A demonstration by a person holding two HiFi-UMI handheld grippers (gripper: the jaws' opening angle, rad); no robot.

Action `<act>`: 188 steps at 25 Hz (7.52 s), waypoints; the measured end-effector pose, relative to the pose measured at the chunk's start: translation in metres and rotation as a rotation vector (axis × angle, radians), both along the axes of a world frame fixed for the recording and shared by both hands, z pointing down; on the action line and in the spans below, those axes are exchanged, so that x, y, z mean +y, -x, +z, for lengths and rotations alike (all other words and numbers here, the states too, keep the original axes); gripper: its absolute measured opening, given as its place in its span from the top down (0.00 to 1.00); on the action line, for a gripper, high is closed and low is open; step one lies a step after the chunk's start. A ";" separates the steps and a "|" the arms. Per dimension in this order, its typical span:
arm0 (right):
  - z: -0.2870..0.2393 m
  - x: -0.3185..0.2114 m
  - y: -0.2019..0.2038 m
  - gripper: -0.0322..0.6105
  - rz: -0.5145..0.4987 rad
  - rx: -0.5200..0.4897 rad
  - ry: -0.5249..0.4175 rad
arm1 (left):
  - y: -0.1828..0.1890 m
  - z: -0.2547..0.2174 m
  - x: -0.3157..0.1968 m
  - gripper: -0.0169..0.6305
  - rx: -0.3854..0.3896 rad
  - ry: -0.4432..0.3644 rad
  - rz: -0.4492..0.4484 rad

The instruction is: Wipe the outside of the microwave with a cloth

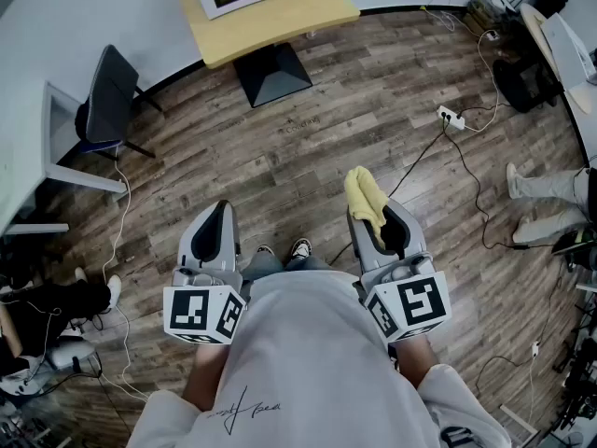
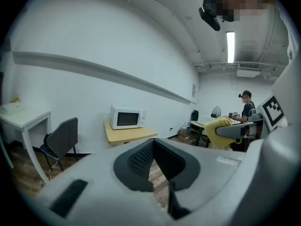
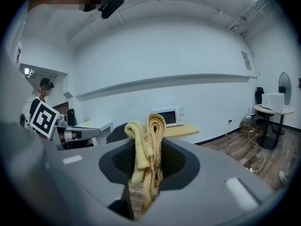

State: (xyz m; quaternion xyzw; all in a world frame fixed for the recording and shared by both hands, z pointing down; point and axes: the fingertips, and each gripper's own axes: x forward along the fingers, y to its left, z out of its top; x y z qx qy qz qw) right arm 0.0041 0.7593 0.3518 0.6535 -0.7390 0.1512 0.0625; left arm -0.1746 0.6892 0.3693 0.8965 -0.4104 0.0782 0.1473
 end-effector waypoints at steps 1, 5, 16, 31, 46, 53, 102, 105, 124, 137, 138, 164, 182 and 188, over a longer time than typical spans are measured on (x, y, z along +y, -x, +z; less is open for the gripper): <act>0.000 0.000 0.000 0.78 -0.001 0.000 0.002 | 0.000 0.001 0.000 0.99 -0.001 0.003 0.002; 0.001 0.000 0.001 0.78 -0.007 0.000 0.000 | -0.002 0.003 -0.001 0.99 -0.006 0.009 0.010; 0.007 -0.008 0.001 0.75 -0.056 -0.076 -0.018 | 0.001 0.009 -0.004 0.99 -0.027 0.032 -0.009; 0.027 -0.105 -0.027 0.74 -0.018 -0.055 0.074 | -0.032 0.021 -0.107 0.99 -0.020 0.058 0.032; 0.014 -0.264 -0.037 0.76 0.001 -0.014 0.120 | -0.047 0.001 -0.268 0.99 -0.006 0.030 0.062; 0.007 -0.333 -0.027 0.77 -0.036 -0.017 0.141 | -0.046 -0.010 -0.337 0.99 0.023 0.008 0.067; -0.007 -0.745 -0.186 0.76 -0.352 -0.103 0.086 | -0.155 -0.038 -0.682 0.99 -0.030 -0.083 -0.248; -0.008 -0.762 -0.196 0.76 -0.344 -0.130 0.100 | -0.168 -0.035 -0.687 0.99 -0.050 -0.079 -0.241; -0.025 -0.900 -0.243 0.76 -0.266 0.022 0.174 | -0.183 -0.030 -0.714 0.99 -0.073 -0.093 -0.212; -0.006 -1.001 -0.272 0.76 -0.183 0.080 0.305 | -0.170 -0.034 -0.740 0.99 -0.072 -0.085 -0.146; -0.005 -1.008 -0.275 0.76 -0.176 0.083 0.315 | -0.168 -0.034 -0.742 0.99 -0.071 -0.083 -0.144; 0.047 -1.098 -0.303 0.76 -0.037 0.188 0.483 | -0.141 -0.020 -0.761 0.99 -0.029 -0.003 -0.157; 0.049 -1.099 -0.292 0.76 -0.016 0.136 0.494 | -0.136 -0.016 -0.771 0.99 -0.009 -0.014 -0.175; 0.049 -1.098 -0.281 0.76 -0.034 0.143 0.488 | -0.135 -0.016 -0.772 0.99 -0.009 -0.017 -0.180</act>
